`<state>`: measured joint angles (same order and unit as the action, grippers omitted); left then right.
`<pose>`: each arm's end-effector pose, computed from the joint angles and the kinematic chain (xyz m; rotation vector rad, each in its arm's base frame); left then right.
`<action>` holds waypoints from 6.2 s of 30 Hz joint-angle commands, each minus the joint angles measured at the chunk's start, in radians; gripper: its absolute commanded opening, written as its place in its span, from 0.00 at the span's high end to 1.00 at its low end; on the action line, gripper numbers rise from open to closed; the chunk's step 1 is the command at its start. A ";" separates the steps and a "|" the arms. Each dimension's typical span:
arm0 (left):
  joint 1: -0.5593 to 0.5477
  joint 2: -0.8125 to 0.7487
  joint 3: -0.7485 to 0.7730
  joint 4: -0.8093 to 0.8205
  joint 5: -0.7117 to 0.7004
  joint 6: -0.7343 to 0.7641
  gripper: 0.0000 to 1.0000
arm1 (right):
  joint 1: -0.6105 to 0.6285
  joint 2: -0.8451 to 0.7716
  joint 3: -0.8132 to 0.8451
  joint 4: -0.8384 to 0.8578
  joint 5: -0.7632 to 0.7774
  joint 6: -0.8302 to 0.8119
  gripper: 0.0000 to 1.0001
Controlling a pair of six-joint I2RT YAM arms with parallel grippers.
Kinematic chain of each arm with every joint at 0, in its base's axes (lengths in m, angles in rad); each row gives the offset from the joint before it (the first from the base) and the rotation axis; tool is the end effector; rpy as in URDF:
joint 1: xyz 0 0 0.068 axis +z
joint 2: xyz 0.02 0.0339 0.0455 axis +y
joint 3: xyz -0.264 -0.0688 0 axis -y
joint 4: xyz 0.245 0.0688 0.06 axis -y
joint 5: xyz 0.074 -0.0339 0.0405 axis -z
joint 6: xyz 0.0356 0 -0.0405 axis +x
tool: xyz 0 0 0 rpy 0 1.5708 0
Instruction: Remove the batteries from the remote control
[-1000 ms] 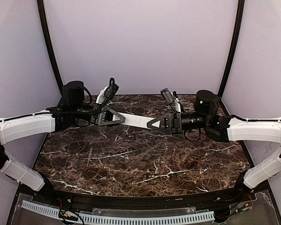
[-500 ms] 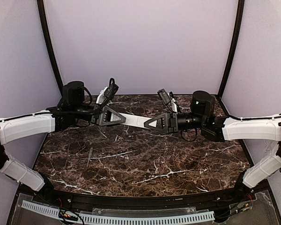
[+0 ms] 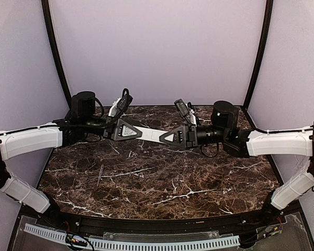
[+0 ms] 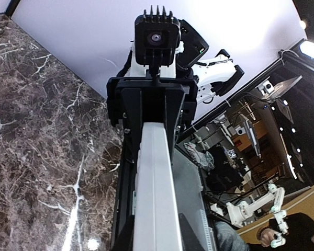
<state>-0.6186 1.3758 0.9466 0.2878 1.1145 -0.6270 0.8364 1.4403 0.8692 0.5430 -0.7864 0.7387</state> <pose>0.2303 -0.2031 0.3125 0.9518 1.7780 -1.7958 0.1980 0.2569 0.2905 -0.8103 1.7567 1.7613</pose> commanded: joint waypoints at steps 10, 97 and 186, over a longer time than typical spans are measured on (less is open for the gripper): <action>-0.001 -0.009 0.010 -0.046 -0.020 0.031 1.00 | 0.012 -0.020 0.041 -0.074 0.108 -0.058 0.76; 0.012 0.220 0.143 -0.011 -0.027 -0.187 1.00 | -0.016 -0.027 0.181 -0.479 0.440 0.040 0.41; -0.006 0.205 0.147 -0.067 -0.055 -0.129 1.00 | -0.008 -0.023 0.123 -0.460 0.397 0.078 0.38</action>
<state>-0.6247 1.6173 1.1042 0.2276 1.0538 -0.7708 0.8204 1.3994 0.9852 0.0731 -0.3954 0.8104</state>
